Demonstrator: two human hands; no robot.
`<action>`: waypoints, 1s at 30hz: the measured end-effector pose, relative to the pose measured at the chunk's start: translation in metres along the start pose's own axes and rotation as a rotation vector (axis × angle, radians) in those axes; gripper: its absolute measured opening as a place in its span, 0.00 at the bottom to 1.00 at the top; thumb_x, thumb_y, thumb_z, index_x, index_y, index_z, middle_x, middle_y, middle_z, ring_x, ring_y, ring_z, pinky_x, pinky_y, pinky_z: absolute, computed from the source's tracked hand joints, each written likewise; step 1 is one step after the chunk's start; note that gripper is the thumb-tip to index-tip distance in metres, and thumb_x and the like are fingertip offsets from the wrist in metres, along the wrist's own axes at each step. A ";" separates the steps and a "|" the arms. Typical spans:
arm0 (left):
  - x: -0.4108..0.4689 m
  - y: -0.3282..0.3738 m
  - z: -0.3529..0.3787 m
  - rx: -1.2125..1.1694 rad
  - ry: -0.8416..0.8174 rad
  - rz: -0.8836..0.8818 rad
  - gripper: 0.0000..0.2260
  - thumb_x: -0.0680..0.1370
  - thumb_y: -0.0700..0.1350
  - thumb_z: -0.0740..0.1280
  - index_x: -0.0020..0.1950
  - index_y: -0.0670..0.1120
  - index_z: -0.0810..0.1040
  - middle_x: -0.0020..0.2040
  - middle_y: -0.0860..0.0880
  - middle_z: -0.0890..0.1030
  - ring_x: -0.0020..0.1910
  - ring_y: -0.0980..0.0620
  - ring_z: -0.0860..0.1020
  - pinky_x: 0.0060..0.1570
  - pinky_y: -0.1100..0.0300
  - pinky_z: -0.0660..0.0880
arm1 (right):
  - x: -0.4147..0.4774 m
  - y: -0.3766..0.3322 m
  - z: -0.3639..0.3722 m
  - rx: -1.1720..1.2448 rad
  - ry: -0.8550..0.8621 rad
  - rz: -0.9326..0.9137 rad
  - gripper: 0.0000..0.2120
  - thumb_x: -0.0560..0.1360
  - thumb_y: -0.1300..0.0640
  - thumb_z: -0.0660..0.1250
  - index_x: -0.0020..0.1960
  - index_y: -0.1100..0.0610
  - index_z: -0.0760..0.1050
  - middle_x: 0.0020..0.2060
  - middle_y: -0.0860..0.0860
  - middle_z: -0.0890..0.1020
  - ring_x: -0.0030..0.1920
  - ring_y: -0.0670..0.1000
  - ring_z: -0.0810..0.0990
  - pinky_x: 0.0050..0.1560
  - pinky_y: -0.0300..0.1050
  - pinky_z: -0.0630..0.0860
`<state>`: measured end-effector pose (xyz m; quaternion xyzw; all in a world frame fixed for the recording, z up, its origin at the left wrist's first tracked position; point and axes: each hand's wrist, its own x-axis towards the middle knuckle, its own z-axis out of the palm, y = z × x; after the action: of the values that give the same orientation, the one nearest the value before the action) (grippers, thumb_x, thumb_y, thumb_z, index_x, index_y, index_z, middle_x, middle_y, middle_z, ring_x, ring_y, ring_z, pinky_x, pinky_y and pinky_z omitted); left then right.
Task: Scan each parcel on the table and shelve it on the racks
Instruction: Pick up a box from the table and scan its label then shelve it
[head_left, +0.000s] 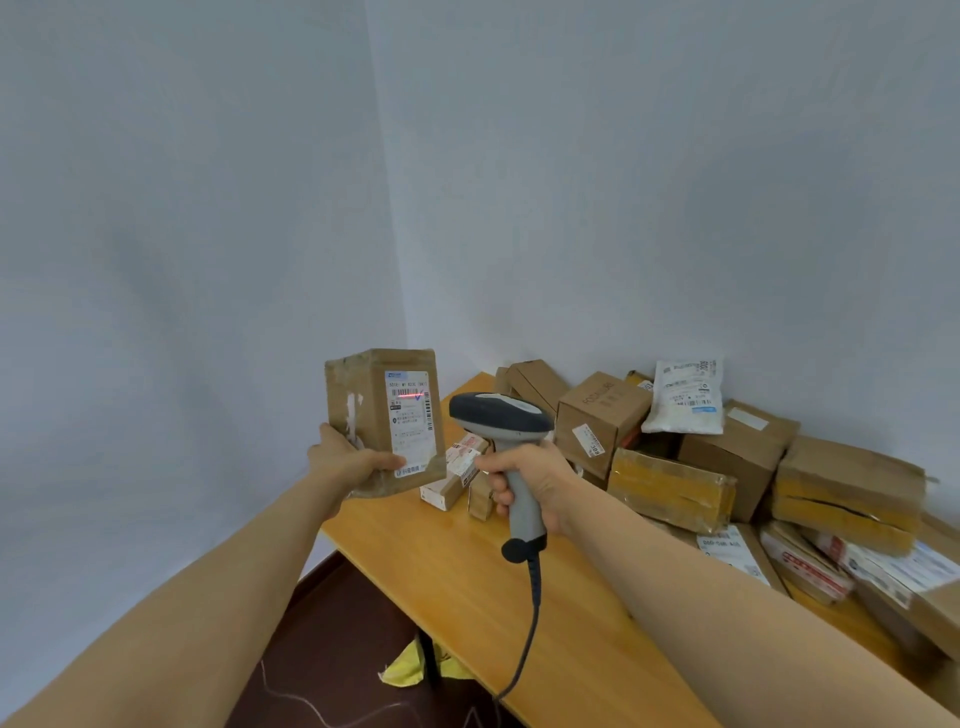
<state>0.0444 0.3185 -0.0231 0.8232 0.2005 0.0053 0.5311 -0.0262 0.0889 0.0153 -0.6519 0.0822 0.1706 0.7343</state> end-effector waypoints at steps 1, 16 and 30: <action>0.002 -0.002 -0.001 0.017 0.011 0.007 0.37 0.60 0.42 0.82 0.60 0.44 0.64 0.59 0.42 0.73 0.55 0.43 0.76 0.42 0.55 0.77 | -0.001 -0.001 0.001 0.001 0.002 0.005 0.06 0.72 0.64 0.71 0.38 0.60 0.75 0.27 0.54 0.73 0.26 0.50 0.68 0.30 0.42 0.69; -0.002 -0.015 -0.016 -0.070 -0.033 -0.004 0.35 0.61 0.40 0.82 0.59 0.46 0.65 0.59 0.43 0.74 0.55 0.44 0.77 0.46 0.53 0.78 | 0.003 0.004 0.016 0.044 -0.011 0.013 0.05 0.72 0.63 0.72 0.42 0.61 0.76 0.28 0.55 0.76 0.24 0.49 0.70 0.29 0.41 0.72; -0.064 -0.077 -0.088 -0.522 -0.389 -0.238 0.24 0.67 0.44 0.74 0.63 0.49 0.77 0.56 0.47 0.83 0.59 0.46 0.79 0.54 0.48 0.77 | 0.042 0.063 0.092 0.177 0.038 0.078 0.09 0.68 0.61 0.77 0.46 0.57 0.80 0.45 0.55 0.84 0.42 0.54 0.80 0.37 0.46 0.75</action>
<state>-0.0593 0.4012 -0.0395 0.6161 0.1820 -0.1627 0.7489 -0.0188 0.1914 -0.0450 -0.5840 0.1358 0.1788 0.7801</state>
